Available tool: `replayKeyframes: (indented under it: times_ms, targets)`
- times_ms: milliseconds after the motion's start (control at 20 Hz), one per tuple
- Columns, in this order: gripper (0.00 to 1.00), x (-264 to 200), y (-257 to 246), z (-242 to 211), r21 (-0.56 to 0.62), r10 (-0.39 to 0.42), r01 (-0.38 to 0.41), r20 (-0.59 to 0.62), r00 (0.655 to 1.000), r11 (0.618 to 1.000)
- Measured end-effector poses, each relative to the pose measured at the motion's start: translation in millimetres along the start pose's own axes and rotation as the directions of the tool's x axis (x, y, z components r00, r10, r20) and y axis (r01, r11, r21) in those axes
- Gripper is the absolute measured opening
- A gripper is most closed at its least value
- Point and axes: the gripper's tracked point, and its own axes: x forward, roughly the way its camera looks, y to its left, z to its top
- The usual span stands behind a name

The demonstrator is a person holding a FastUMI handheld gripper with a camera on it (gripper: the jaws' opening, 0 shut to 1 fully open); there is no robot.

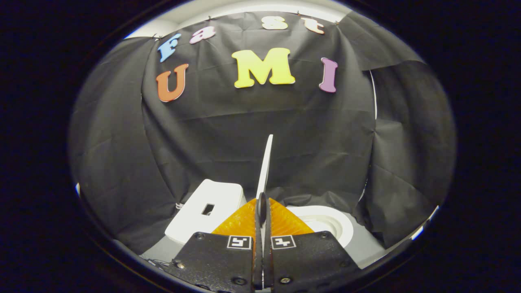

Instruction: Open the toilet lid.

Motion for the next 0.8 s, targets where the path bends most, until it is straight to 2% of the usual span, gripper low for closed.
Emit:
replayKeyframes:
  times_ms: [100,500,800]
  targets:
    - [0.05,2.3,8.7,0.8,-0.042,-0.023,0.023,0.012,1.0,0.999]
    - [0.05,3.1,60.0,0.4,-0.149,0.0,0.005,0.033,0.999,0.989]
    - [0.05,3.9,96.2,-4.4,-0.277,0.006,0.004,0.034,0.999,0.961]
